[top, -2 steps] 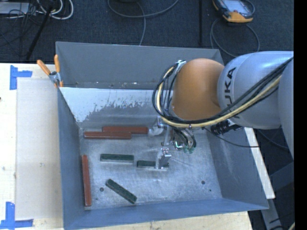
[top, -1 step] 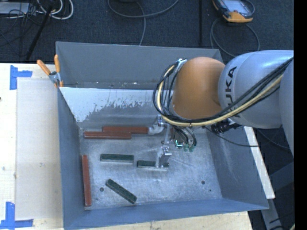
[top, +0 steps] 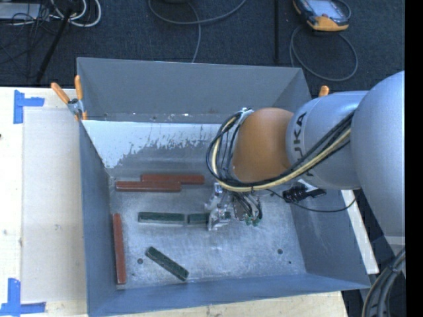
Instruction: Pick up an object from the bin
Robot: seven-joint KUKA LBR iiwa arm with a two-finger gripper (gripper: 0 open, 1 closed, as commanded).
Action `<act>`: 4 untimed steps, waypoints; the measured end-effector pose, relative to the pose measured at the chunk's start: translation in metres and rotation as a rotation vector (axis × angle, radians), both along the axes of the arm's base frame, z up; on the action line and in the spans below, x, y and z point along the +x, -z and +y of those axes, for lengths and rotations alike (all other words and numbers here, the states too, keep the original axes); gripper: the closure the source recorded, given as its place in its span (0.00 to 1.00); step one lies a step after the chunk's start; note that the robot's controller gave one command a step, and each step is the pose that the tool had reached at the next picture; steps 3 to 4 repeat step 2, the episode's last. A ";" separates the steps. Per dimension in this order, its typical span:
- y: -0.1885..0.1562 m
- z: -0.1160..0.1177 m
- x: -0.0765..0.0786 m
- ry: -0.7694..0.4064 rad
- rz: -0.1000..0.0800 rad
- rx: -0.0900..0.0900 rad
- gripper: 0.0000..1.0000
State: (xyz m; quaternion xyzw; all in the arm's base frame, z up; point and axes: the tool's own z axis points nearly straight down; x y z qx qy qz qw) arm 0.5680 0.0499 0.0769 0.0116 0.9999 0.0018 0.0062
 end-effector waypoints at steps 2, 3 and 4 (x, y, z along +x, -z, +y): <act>-0.145 0.013 -0.018 0.032 0.010 -0.002 1.00; -0.145 0.013 -0.018 0.032 0.010 -0.002 1.00; -0.145 0.013 -0.018 0.032 0.010 -0.002 1.00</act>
Offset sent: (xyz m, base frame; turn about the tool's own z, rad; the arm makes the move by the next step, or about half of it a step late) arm -0.0192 0.0130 0.1442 0.0333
